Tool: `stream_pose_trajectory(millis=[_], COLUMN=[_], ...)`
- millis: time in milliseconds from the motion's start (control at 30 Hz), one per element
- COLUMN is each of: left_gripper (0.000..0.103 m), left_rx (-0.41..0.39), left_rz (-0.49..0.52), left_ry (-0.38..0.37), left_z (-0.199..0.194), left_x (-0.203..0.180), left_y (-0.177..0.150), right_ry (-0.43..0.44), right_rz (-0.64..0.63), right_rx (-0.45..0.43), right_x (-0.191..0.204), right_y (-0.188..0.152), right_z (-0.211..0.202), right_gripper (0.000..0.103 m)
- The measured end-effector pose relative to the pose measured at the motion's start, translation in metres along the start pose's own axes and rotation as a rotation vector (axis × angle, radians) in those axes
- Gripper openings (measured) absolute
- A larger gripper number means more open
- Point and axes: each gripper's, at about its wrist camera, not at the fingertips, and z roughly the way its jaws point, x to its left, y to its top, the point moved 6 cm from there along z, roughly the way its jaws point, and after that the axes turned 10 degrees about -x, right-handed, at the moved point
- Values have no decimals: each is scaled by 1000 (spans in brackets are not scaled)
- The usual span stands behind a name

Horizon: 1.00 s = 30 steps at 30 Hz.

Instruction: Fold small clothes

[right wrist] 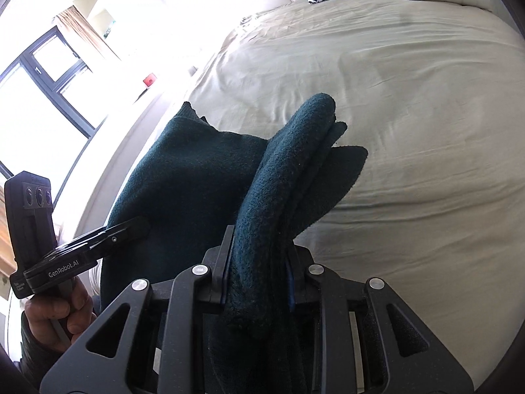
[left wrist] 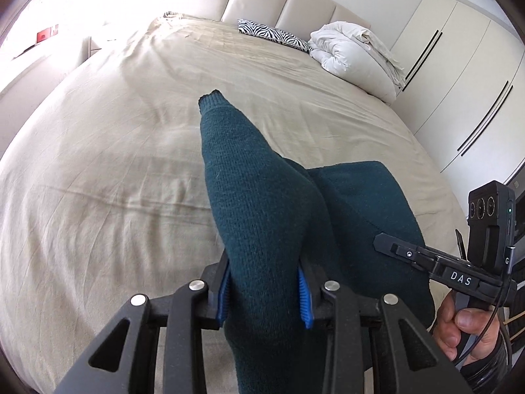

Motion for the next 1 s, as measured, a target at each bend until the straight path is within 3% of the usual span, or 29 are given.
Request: stream_pose_trajectory(millis=[167, 233, 300, 367, 567, 633, 733, 833, 900, 967, 1000], left_gripper=[40, 47, 49, 50, 50, 50, 50, 50, 50, 50, 50], left_rx=[48, 48, 34, 30, -30, -61, -76, -68, -60, -53, -51], left_rz=[-28, -77, -117, -119, -115, -110, -88, -81, -89, -90, -85], left_ry=[35, 14, -13, -15, 30, 38, 43, 51, 45, 40, 40], left_z=[18, 23, 21, 19, -9, -18, -25, -24, -22, -23, -22], left_x=[32, 43, 47, 47, 42, 38, 34, 35, 35, 35, 33], left_y=[-35, -44, -48, -50, -46, -44, -50, -57, -59, -64, -65], right_ry=[1, -7, 48, 111, -26, -11, 104, 224, 198, 181, 215], right_rz=[56, 95, 230, 340, 325, 308, 263, 250, 269, 329, 365], right_rx=[50, 68, 82, 52, -27, -73, -102, -50, 21, 68, 37], right_x=[-5, -19, -43, -59, -64, -54, -22, 4, 1, -13, -23], right_y=[-39, -58, -76, -78, -64, -53, -43, -49, -68, -91, -97], right_z=[25, 34, 36, 31, -13, -33, -53, -43, -21, -2, -1], right_gripper=[24, 30, 41, 41, 47, 47, 47, 47, 46, 38, 28])
